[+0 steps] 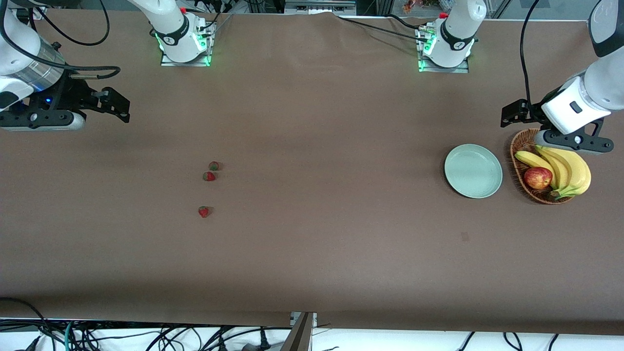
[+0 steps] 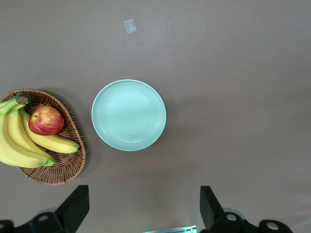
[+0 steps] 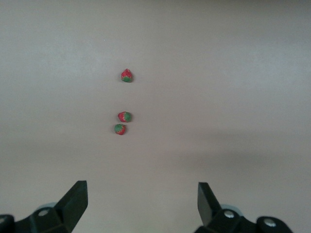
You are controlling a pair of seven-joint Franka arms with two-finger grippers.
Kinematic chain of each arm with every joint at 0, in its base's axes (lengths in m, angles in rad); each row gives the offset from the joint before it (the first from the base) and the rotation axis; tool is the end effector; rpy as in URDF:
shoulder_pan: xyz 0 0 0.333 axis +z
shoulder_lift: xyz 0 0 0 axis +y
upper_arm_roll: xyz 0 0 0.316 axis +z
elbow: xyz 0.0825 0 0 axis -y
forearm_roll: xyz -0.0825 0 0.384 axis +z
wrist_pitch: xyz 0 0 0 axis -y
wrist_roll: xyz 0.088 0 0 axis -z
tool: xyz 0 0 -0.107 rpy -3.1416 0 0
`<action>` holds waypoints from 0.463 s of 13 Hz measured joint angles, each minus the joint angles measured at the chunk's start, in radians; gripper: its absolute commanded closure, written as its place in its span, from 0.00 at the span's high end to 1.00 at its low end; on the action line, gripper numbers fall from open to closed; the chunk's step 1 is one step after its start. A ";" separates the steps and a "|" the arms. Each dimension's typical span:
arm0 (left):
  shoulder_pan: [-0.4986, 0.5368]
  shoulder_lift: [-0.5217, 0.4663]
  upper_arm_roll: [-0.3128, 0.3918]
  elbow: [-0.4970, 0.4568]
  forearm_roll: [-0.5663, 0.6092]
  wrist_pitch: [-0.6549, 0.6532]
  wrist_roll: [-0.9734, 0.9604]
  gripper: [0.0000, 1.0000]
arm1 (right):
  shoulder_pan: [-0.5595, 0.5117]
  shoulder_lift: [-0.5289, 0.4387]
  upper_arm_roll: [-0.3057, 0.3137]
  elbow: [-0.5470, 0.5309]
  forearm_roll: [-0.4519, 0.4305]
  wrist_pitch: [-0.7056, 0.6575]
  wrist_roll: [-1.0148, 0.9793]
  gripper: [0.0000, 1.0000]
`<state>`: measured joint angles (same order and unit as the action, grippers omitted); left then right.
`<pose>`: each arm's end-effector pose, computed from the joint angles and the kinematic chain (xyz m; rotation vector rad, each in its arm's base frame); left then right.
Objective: Collect all strawberries into plate
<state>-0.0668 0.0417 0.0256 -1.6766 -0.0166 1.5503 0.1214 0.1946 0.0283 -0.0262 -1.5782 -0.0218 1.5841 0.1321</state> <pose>0.5559 -0.0250 0.5503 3.0983 -0.2507 -0.2605 0.5561 0.0924 0.6064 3.1153 0.0574 -0.0292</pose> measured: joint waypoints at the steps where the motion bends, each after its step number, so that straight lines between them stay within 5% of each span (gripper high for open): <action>1: 0.000 -0.002 0.001 0.000 0.000 -0.001 0.003 1.00 | 0.000 0.000 0.000 0.000 0.000 0.000 0.000 1.00; 6: 0.000 -0.005 0.003 0.001 0.001 -0.001 0.005 1.00 | 0.000 0.000 0.002 0.000 0.001 0.012 0.000 1.00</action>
<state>-0.0667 0.0363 0.0281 -1.6760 -0.0161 1.5488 0.1263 0.1947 0.0286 -0.0244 -1.5778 -0.0212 1.5959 0.1322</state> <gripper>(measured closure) 0.000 0.000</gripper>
